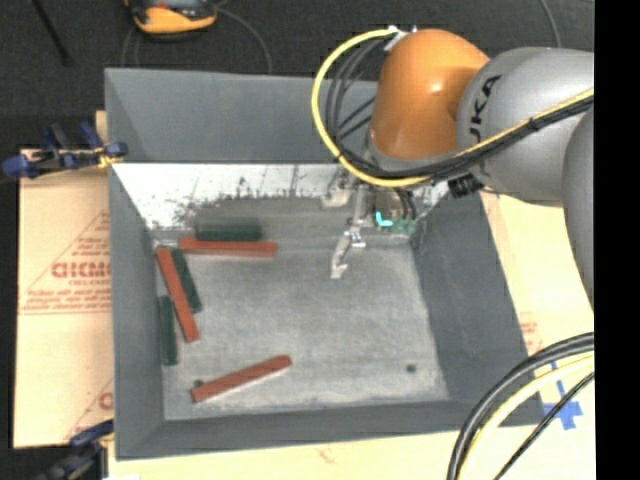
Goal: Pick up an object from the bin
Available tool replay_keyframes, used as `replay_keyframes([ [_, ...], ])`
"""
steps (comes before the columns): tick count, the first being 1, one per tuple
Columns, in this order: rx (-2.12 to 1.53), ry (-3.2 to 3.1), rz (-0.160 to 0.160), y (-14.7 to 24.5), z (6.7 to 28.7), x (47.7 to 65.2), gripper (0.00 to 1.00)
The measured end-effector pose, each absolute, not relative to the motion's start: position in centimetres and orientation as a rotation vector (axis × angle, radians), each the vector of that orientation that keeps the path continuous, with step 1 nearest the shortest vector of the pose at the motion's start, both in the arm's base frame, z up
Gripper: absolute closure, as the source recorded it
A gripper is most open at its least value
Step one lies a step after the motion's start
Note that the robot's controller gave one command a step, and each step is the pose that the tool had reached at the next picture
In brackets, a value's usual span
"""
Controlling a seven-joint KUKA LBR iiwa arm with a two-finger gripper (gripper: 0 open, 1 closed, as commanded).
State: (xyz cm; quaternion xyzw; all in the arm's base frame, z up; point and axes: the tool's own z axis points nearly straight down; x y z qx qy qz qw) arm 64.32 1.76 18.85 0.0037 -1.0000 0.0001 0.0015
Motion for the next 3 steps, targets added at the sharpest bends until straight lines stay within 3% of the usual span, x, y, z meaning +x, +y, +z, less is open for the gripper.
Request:
replay_keyframes([
  [1,0.011,-3.147,0.000,1.8,19.3,64.5,0.00],
  [2,0.048,-3.150,0.002,3.0,13.9,61.6,0.00],
  [3,0.091,-3.133,0.002,5.5,12.0,61.9,0.00],
])
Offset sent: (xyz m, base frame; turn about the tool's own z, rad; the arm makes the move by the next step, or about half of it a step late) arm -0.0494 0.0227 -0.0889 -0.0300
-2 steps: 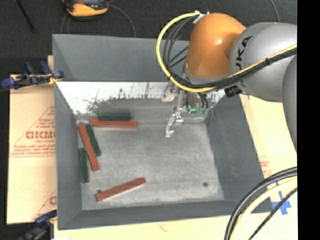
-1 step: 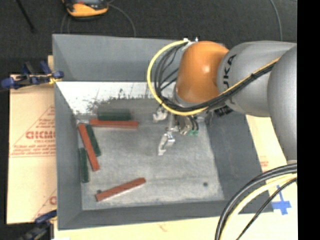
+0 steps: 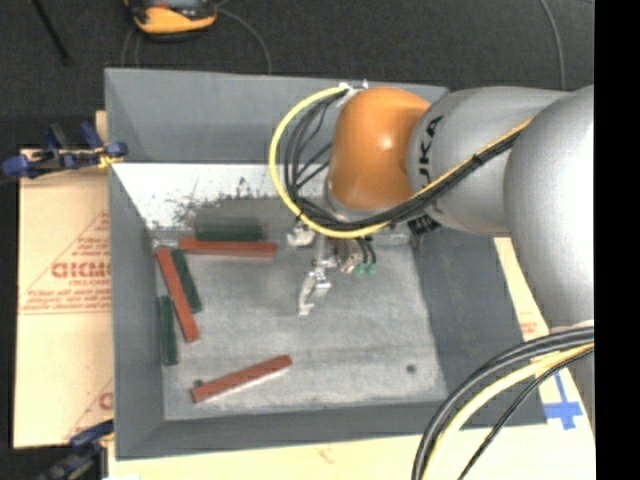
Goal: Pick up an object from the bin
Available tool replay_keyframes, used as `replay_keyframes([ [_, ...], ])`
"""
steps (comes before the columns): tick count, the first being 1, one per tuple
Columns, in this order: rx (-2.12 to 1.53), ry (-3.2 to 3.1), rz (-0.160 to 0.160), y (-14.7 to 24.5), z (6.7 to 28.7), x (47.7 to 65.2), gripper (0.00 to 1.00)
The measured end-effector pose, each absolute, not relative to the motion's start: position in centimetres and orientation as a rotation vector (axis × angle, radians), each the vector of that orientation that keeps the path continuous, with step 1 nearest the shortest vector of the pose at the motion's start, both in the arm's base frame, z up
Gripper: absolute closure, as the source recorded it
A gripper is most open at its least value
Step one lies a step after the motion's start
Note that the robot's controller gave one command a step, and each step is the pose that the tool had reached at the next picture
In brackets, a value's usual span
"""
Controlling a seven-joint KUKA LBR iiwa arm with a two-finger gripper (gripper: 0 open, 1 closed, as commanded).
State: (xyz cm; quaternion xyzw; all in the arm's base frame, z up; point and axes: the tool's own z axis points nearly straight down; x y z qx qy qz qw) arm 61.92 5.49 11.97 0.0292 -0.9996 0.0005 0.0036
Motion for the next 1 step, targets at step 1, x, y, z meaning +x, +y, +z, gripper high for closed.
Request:
replay_keyframes([
  [1,0.322,-3.131,0.001,6.53,12.16,57.73,0.00],
])
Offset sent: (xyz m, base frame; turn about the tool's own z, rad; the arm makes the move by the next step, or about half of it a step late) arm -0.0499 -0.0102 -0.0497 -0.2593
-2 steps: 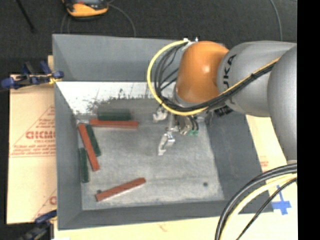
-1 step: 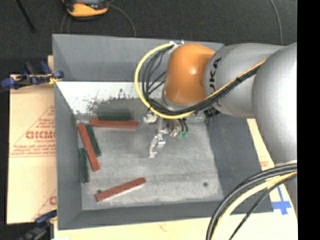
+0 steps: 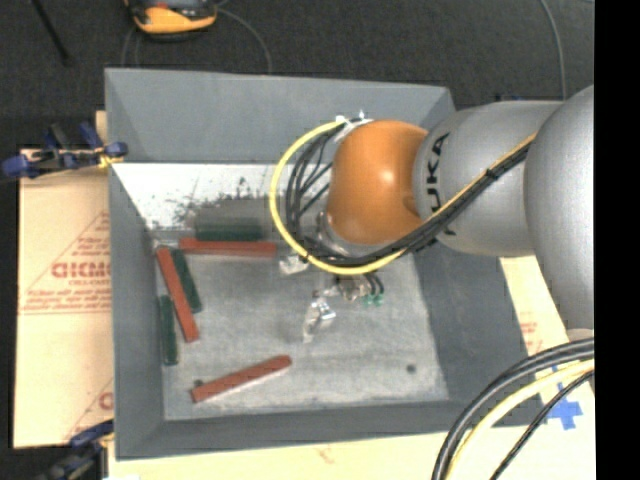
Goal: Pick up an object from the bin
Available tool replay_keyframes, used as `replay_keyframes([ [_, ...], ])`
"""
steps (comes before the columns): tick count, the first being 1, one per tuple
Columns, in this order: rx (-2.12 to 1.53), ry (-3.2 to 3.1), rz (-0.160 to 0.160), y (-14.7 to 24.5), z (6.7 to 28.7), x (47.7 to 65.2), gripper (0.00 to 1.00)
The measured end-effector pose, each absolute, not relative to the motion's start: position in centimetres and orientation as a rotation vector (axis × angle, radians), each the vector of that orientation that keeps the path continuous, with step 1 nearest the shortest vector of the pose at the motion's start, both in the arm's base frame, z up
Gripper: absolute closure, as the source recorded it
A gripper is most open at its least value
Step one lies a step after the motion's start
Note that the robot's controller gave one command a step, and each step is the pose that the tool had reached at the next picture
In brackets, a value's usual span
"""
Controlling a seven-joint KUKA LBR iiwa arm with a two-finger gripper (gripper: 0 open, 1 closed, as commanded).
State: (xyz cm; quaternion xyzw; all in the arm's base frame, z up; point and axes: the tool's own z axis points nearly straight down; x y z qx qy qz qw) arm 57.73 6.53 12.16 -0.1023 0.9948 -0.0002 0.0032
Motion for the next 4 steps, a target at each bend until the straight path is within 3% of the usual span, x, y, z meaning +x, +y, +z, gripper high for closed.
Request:
replay_keyframes([
  [1,-0.480,3.101,0.000,5.0,8.1,56.6,0.00],
  [2,-0.678,3.060,0.004,8.5,8.2,56.4,0.00],
  [3,-0.408,3.112,-0.003,9.8,7.8,52.5,0.00],
  [4,-0.821,3.037,0.013,9.7,7.8,47.7,1.00],
])
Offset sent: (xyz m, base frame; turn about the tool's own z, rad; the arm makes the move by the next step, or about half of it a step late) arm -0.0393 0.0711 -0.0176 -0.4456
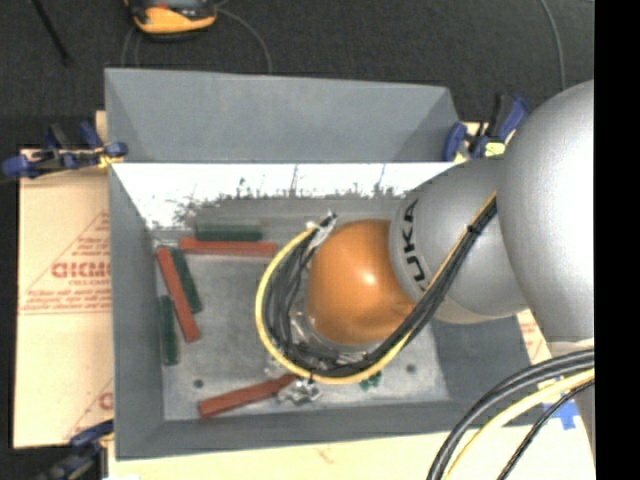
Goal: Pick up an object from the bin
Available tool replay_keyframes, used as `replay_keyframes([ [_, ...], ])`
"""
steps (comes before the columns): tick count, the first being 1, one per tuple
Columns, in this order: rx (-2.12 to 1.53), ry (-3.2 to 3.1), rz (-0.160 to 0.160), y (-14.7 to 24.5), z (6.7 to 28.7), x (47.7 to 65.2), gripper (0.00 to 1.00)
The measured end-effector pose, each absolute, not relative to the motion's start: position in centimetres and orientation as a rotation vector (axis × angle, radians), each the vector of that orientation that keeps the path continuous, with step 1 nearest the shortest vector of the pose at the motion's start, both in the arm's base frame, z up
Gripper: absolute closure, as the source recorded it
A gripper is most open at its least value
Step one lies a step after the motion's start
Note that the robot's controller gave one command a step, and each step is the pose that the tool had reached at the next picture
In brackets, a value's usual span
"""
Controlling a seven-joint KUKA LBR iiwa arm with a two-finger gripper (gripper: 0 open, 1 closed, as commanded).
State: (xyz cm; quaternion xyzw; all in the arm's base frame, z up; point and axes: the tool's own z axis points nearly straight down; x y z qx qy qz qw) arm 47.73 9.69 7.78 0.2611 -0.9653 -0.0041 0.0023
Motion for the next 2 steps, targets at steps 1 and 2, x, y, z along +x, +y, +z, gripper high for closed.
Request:
replay_keyframes([
  [1,0.818,-3.029,-0.013,9.7,7.8,47.7,1.00],
  [2,0.841,-3.039,0.001,10.0,25.2,47.9,1.00],
])
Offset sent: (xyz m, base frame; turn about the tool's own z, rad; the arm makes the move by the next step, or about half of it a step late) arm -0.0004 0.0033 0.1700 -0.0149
